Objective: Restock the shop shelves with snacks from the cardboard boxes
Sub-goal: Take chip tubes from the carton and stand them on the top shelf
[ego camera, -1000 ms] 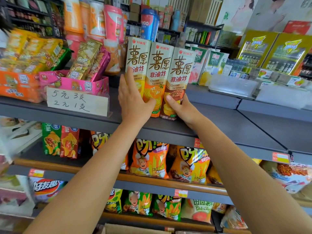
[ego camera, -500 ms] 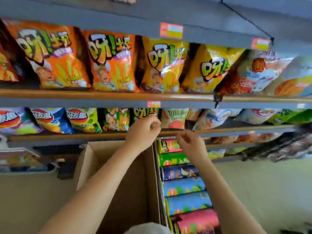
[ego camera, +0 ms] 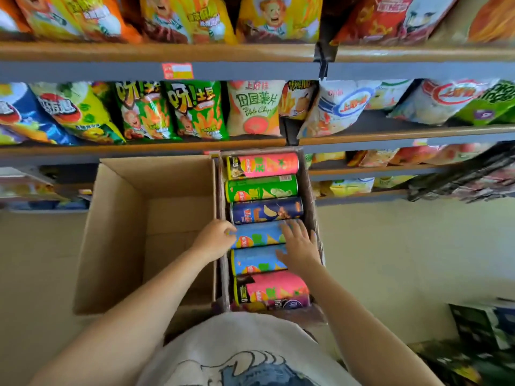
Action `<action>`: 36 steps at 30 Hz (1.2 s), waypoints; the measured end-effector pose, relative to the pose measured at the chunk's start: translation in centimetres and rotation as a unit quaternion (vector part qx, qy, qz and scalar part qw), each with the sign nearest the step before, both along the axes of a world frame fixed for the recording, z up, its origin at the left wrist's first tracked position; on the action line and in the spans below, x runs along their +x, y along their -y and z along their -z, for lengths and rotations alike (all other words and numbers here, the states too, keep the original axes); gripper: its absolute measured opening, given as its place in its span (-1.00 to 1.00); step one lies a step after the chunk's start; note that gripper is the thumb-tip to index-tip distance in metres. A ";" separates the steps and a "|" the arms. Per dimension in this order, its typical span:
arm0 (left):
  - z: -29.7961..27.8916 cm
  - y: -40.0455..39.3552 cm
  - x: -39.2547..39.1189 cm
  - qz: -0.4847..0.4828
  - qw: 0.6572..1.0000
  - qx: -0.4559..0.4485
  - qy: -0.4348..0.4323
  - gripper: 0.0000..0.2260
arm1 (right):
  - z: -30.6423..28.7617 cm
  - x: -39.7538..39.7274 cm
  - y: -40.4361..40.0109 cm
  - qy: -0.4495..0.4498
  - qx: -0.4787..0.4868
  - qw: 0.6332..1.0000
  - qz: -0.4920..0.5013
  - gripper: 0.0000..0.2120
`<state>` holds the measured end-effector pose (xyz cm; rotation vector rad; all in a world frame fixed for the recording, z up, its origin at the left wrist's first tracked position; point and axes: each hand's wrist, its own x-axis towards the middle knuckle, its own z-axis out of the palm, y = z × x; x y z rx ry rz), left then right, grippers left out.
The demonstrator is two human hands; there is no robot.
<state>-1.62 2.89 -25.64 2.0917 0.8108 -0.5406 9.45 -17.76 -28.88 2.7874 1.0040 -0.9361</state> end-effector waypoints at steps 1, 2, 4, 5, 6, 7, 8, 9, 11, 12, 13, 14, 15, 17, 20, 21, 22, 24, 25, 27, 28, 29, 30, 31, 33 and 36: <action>0.3 0.4 -0.3 -0.013 1.000 0.010 0.007 -0.78 | 0.2 0.6 0.0 0.012 -0.001 1.000 -0.019 -0.24; 0.5 0.9 -0.6 -0.027 0.999 0.020 0.015 -0.80 | 0.1 1.2 -0.2 0.028 -0.004 0.999 -0.041 -0.23; 1.0 2.2 -1.2 -0.060 0.997 0.042 0.032 -0.83 | 0.3 2.8 -0.5 0.054 -0.008 0.995 -0.089 -0.17; 1.3 2.7 -1.6 -0.072 0.995 0.052 0.040 -0.83 | 0.5 3.5 -0.8 0.055 -0.017 0.992 -0.108 -0.12; 1.8 3.3 -2.0 -0.079 0.994 0.064 0.050 -0.83 | 0.6 4.0 -1.0 0.055 -0.029 0.990 -0.126 -0.06; 2.2 3.8 -2.5 -0.075 0.992 0.079 0.056 -0.82 | 0.9 4.4 -1.2 0.060 -0.038 0.987 -0.145 -0.04; 2.6 4.3 -2.9 -0.067 0.992 0.093 0.057 -0.82 | 1.0 4.5 -1.4 0.063 -0.048 0.984 -0.162 -0.03; 2.9 4.7 -3.3 -0.064 0.991 0.102 0.055 -0.81 | 1.2 4.5 -1.4 0.062 -0.055 0.981 -0.174 -0.04; 3.3 5.3 -3.7 -0.081 0.989 0.105 0.058 -0.81 | 1.7 4.1 -1.3 0.042 -0.050 0.983 -0.169 -0.02; 3.4 5.5 -3.7 -0.097 0.988 0.104 0.063 -0.81 | 1.9 3.8 -1.1 0.024 -0.041 0.987 -0.154 -0.01; 3.3 5.6 -3.6 -0.113 0.986 0.103 0.068 -0.82 | 2.2 3.7 -0.8 0.006 -0.035 0.990 -0.135 0.00; 3.3 5.7 -3.6 -0.127 0.984 0.102 0.076 -0.83 | 2.3 3.7 -0.7 -0.004 -0.036 0.991 -0.128 0.00; 3.2 5.7 -3.5 -0.141 0.982 0.098 0.082 -0.83 | 2.3 3.9 -0.8 -0.002 -0.043 0.990 -0.136 -0.02; 3.0 5.8 -3.3 -0.161 0.979 0.089 0.091 -0.84 | 2.2 4.5 -1.2 0.008 -0.063 0.982 -0.177 -0.06; 3.0 5.8 -3.5 -0.187 0.974 0.078 0.096 -0.84 | 2.3 5.1 -1.8 -0.033 -0.071 0.976 -0.205 -0.07; 3.0 5.9 -3.6 -0.194 0.974 0.070 0.096 -0.85 | 2.4 5.3 -1.8 -0.062 -0.063 0.977 -0.196 -0.07; 2.8 6.1 -3.6 -0.198 0.973 0.061 0.097 -0.86 | 2.3 5.4 -1.8 -0.091 -0.048 0.979 -0.175 -0.07; 2.2 6.7 -3.7 -0.217 0.970 0.049 0.103 -0.90 | 2.0 5.8 -1.5 -0.145 -0.014 0.982 -0.124 -0.09; 1.9 7.2 -3.7 -0.240 0.963 0.052 0.111 -0.92 | 1.6 6.0 -1.2 -0.172 0.005 0.980 -0.097 -0.11; 1.4 8.1 -3.2 -0.309 0.943 0.051 0.113 -0.86 | 0.9 6.3 -0.5 -0.231 0.051 0.971 -0.025 -0.20; 1.2 8.5 -2.7 -0.349 0.931 0.022 0.106 -0.75 | 0.5 6.3 -0.1 -0.273 0.083 0.958 0.037 -0.26; 0.9 8.8 -2.0 -0.393 0.913 -0.048 0.100 -0.67 | 0.0 6.1 0.1 -0.315 0.126 0.936 0.091 -0.30; 0.5 9.2 -1.1 -0.441 0.879 -0.149 0.101 -0.66 | -0.3 6.0 0.2 -0.348 0.167 0.913 0.130 -0.32; 0.2 9.7 -0.2 -0.483 0.828 -0.262 0.112 -0.71 | -0.7 5.7 0.1 -0.369 0.192 0.897 0.153 -0.34; -0.3 10.2 1.2 -0.522 0.734 -0.404 0.161 -0.87 | -2.0 5.3 -0.9 -0.381 0.194 0.895 0.125 -0.52; -0.6 9.7 1.6 -0.546 0.674 -0.444 0.224 -0.88 | -3.5 5.5 -3.1 -0.342 0.195 0.914 0.098 -0.66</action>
